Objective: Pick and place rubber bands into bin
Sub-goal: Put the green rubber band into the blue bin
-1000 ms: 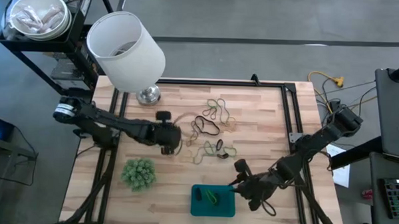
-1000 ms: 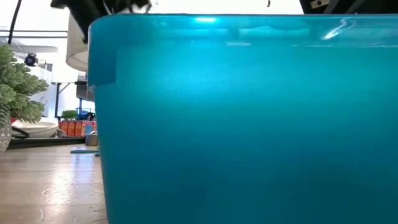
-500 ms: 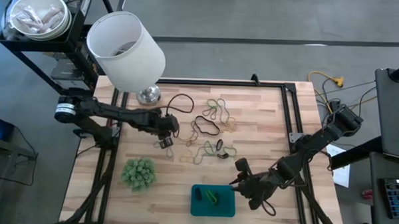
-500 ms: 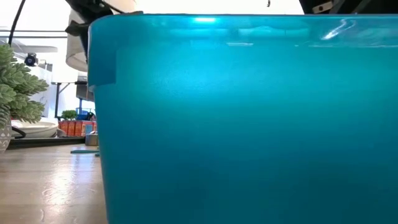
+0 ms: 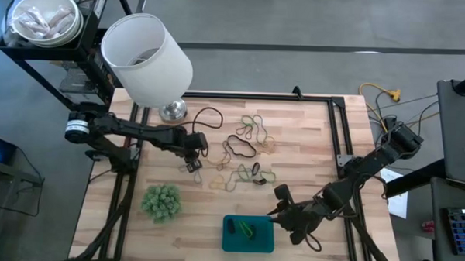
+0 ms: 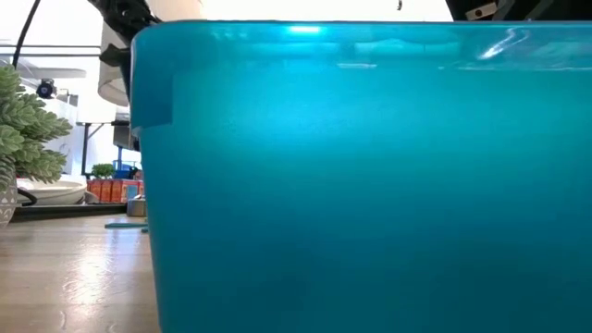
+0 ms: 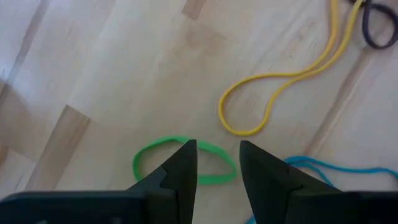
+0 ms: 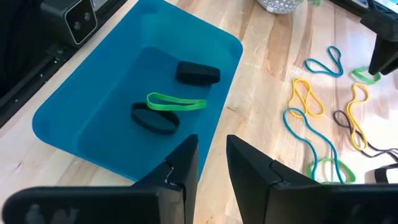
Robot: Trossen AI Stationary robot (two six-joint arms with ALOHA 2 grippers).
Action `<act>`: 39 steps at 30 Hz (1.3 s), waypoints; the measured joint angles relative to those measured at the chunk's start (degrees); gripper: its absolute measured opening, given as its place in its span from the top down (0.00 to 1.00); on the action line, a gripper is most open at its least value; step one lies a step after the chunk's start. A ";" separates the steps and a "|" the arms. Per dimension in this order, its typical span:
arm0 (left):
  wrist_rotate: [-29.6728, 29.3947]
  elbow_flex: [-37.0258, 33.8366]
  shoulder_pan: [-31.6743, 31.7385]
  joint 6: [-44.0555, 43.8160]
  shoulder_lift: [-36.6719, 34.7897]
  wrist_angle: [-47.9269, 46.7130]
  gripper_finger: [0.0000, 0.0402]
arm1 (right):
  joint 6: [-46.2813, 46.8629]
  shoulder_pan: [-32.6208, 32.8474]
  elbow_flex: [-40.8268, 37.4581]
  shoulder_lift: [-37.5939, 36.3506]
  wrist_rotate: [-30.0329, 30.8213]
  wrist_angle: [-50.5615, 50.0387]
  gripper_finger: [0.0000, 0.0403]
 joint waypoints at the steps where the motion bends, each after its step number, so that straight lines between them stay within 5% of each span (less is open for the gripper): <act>1: -0.01 -0.18 0.03 -0.04 0.00 0.33 0.74 | 0.00 0.00 0.00 0.02 0.00 0.02 0.81; 31: 5.56 2.19 1.93 0.21 7.88 -2.37 0.74 | 1.49 0.68 -0.26 0.07 -0.44 0.00 0.78; 39: 6.09 2.17 1.93 4.44 7.98 -3.78 0.95 | 1.45 0.76 -0.26 0.07 -0.48 0.00 0.79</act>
